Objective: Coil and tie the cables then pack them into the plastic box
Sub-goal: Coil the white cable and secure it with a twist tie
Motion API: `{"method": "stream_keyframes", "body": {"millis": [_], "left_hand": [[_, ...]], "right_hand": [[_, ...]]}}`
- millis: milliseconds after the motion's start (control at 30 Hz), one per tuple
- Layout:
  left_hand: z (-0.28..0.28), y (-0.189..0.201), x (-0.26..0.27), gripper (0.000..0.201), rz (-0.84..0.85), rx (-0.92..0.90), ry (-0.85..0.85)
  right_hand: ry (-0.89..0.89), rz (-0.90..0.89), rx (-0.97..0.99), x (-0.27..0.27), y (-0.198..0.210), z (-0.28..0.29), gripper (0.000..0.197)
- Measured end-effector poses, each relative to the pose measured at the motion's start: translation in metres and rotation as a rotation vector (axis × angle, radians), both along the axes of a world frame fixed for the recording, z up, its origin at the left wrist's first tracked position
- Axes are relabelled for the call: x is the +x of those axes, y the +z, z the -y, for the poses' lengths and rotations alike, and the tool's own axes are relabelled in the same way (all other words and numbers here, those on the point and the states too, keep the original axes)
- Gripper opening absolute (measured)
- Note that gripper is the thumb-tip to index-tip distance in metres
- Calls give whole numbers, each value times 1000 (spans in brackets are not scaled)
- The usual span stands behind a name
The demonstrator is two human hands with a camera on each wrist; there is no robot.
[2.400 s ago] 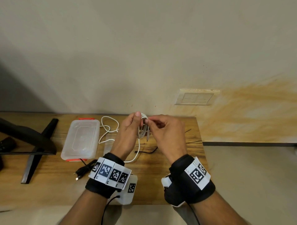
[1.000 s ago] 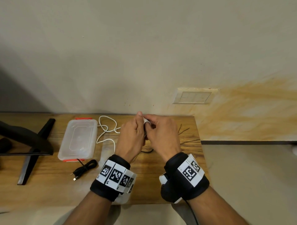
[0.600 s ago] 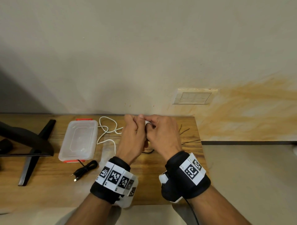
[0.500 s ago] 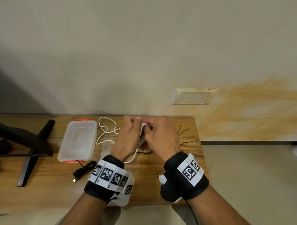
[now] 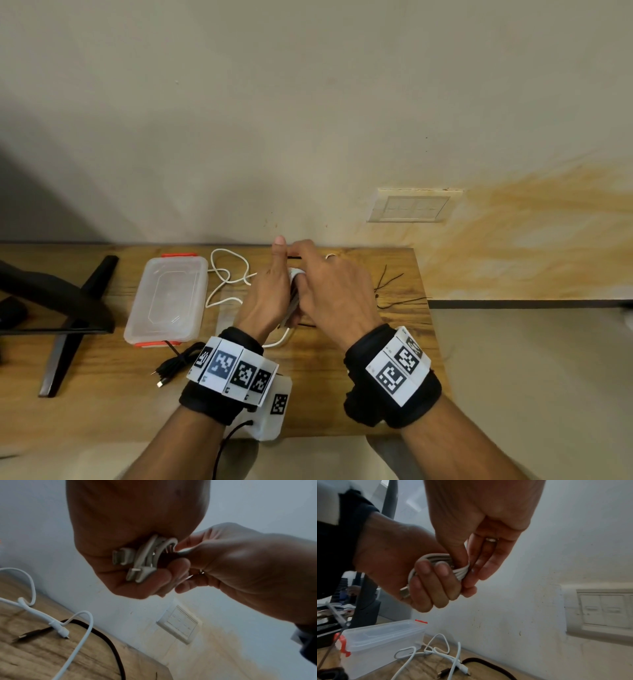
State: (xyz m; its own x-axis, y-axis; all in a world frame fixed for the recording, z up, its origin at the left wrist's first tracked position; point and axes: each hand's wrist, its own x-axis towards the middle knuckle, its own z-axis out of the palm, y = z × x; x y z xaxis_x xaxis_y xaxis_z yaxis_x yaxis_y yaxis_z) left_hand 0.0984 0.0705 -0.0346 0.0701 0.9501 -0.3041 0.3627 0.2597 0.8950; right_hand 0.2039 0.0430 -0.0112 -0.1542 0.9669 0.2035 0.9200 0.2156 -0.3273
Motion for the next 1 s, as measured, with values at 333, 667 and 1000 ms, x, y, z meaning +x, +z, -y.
{"method": "stream_keyframes", "body": {"millis": [333, 667, 1000], "left_hand": [[7, 3, 7, 81, -70, 94, -55], [7, 4, 11, 49, -139, 194, 38], [11, -3, 15, 39, -163, 203, 27]], "right_hand": [[-80, 16, 97, 21, 6, -6, 23], [-83, -48, -43, 30, 4, -5, 32], [54, -125, -72, 23, 0, -2, 18]]}}
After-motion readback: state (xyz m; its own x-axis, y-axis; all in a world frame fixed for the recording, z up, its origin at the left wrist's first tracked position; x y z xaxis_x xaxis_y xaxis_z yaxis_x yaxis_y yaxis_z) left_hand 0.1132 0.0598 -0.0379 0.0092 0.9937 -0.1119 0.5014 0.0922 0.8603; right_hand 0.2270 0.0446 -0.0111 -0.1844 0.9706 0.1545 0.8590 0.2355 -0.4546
